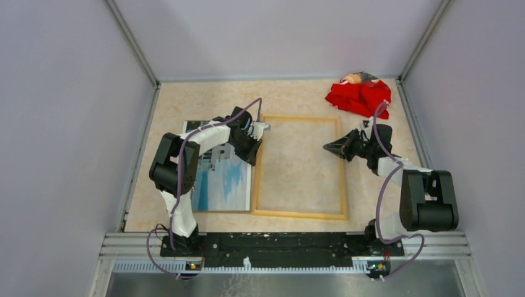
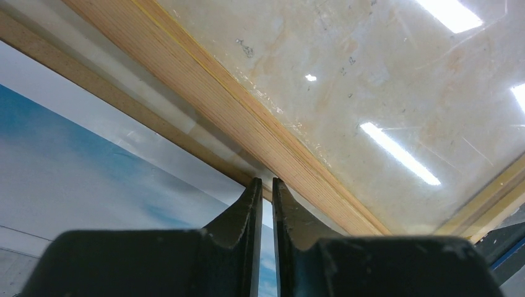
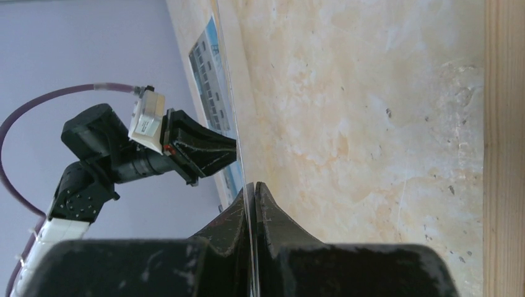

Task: Put the photo into the frame
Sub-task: Place the photo frame item in the photo frame.

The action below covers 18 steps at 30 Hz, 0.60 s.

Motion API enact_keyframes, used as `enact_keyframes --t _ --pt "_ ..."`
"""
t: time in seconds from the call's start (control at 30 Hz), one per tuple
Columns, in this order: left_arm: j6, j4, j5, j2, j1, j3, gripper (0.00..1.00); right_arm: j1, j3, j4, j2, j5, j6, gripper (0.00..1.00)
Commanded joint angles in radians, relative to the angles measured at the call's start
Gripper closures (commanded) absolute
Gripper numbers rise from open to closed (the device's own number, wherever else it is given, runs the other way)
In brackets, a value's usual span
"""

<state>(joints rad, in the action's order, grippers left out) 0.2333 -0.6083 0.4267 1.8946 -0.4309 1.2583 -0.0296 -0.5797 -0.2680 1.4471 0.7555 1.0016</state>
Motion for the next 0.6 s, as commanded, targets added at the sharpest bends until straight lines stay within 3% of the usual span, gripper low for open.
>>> enact_keyframes --t 0.0,0.57 --pt "-0.009 0.007 -0.003 -0.006 -0.008 0.014 0.83 -0.001 -0.006 -0.023 -0.058 0.081 0.028 1.0" --pt "-0.012 0.009 0.021 -0.011 -0.009 0.016 0.85 0.078 -0.08 0.101 -0.202 -0.028 0.079 1.0"
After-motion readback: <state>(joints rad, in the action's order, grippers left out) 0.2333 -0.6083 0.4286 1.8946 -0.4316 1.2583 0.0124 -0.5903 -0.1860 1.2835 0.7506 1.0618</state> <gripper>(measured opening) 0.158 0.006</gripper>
